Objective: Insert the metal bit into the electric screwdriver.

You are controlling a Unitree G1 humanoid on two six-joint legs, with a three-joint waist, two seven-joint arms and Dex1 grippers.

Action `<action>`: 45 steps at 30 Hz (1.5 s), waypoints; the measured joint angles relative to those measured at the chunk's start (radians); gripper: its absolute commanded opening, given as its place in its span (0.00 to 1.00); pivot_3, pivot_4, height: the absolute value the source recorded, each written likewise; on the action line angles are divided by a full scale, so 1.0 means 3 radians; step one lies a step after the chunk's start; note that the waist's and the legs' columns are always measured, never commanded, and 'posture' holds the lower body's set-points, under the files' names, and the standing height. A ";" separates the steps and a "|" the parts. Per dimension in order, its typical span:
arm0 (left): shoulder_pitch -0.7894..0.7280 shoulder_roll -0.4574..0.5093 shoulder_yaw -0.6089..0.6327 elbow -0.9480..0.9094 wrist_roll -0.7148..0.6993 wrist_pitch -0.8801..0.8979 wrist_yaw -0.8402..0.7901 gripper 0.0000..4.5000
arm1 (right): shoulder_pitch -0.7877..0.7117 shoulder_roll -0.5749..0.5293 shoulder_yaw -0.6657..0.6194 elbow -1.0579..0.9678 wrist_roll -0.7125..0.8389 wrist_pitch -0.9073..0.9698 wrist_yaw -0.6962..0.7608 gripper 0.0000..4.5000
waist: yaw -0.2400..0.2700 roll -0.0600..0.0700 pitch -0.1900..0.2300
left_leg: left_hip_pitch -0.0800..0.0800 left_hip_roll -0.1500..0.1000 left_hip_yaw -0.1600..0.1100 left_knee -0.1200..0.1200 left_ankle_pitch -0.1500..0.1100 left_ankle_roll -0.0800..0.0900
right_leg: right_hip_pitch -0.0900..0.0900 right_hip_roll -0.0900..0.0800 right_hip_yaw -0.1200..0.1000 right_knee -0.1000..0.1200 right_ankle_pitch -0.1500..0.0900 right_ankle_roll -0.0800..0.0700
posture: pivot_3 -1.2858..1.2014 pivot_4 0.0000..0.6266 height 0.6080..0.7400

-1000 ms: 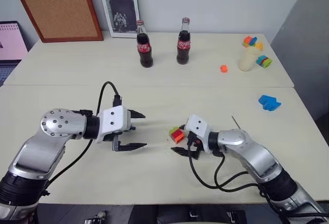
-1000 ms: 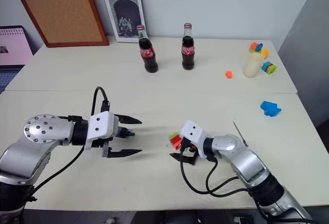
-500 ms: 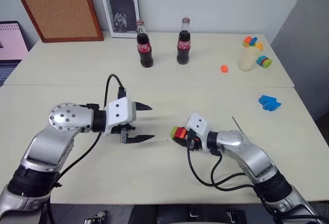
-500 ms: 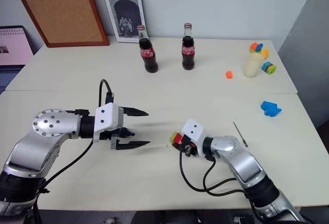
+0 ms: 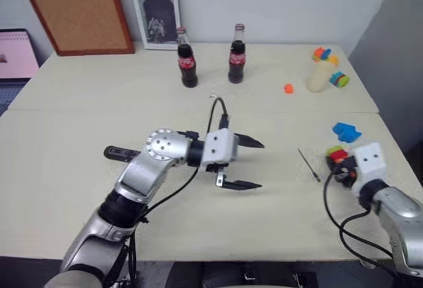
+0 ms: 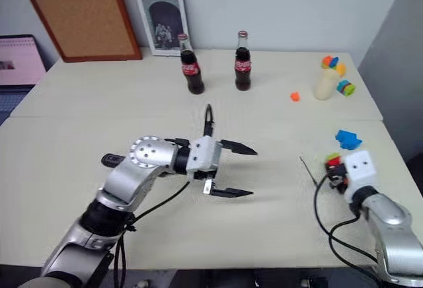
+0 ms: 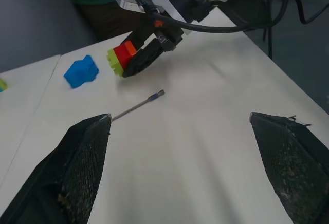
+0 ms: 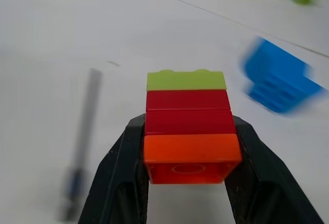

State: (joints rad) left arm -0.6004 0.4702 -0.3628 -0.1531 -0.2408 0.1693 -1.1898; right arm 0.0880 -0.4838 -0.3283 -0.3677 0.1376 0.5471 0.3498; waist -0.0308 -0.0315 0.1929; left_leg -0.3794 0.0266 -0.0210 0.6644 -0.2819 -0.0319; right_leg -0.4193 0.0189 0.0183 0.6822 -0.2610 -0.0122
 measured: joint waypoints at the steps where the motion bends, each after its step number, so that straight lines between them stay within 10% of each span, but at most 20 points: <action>1: -0.0013 -0.0027 -0.0019 0.0027 0.0027 -0.0031 -0.0001 1.00 | -0.0023 0.0031 -0.0035 0.0084 -0.0004 -0.0026 -0.0058 0.34 | -0.0010 0.0003 -0.0002 | 0.0001 0.0001 0.0001 0.0000 0.0000 0.0000 | 0.0000 0.0008 0.0000 0.0000 0.0002 -0.0004 | 0.52 0.24 1.00; 7: -0.0048 -0.0129 -0.0122 0.0145 0.0100 -0.0156 -0.0020 1.00 | -0.0303 0.0282 -0.0100 0.0366 0.0117 0.0052 -0.0259 0.34 | -0.0010 0.0027 -0.0016 | 0.0003 0.0006 0.0001 -0.0001 0.0001 0.0001 | -0.0001 0.0021 -0.0006 0.0009 0.0004 -0.0008 | 0.52 0.24 1.00; 19: -0.0135 -0.0152 -0.0093 0.0209 0.0143 -0.0146 0.0000 1.00 | -0.0185 0.0475 -0.0502 -0.0047 0.0405 0.0340 -0.0619 0.99 | 0.0009 0.0036 -0.0021 | -0.0006 0.0002 0.0006 -0.0001 0.0002 0.0000 | -0.0002 0.0019 -0.0001 -0.0003 0.0003 -0.0005 | 0.52 0.24 1.00; 24: -0.0137 0.0078 0.0069 0.0213 0.0137 -0.0131 -0.0015 1.00 | 0.0061 0.0128 -0.0569 -0.0548 0.0402 0.0306 -0.0417 0.99 | -0.0015 0.0039 -0.0022 | 0.0001 0.0002 0.0008 0.0000 0.0002 0.0000 | -0.0001 0.0020 0.0004 -0.0001 0.0005 -0.0001 | 0.52 0.24 1.00; 36: -0.0101 0.1744 0.0460 0.0575 0.0373 -0.0543 -0.0869 1.00 | -0.0268 -0.1139 0.0340 -0.1424 0.1451 0.0575 0.1233 0.99 | -0.0031 0.0034 -0.0019 | 0.0008 0.0012 0.0000 -0.0001 0.0001 0.0001 | -0.0002 0.0042 -0.0004 -0.0008 0.0004 -0.0004 | 0.52 0.24 1.00; 45: -0.0156 0.2056 0.0364 0.1230 0.0771 -0.1169 -0.1263 1.00 | -0.0634 -0.1100 0.1207 -0.1370 0.1401 0.0529 0.1444 0.99 | 0.0050 0.0029 -0.0018 | -0.0008 0.0009 -0.0003 0.0002 0.0001 0.0001 | -0.0008 0.0037 -0.0012 -0.0014 0.0004 -0.0005 | 0.52 0.24 1.00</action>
State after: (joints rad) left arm -0.6472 1.0870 -0.2536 0.2159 -0.0096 -0.1814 -1.5686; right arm -0.1021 -0.8139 0.0338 -0.7789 0.5577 0.7058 0.7831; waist -0.0159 -0.0228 0.1874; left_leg -0.3817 0.0293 -0.0219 0.6652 -0.2816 -0.0315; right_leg -0.4218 0.0301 0.0146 0.6781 -0.2599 -0.0136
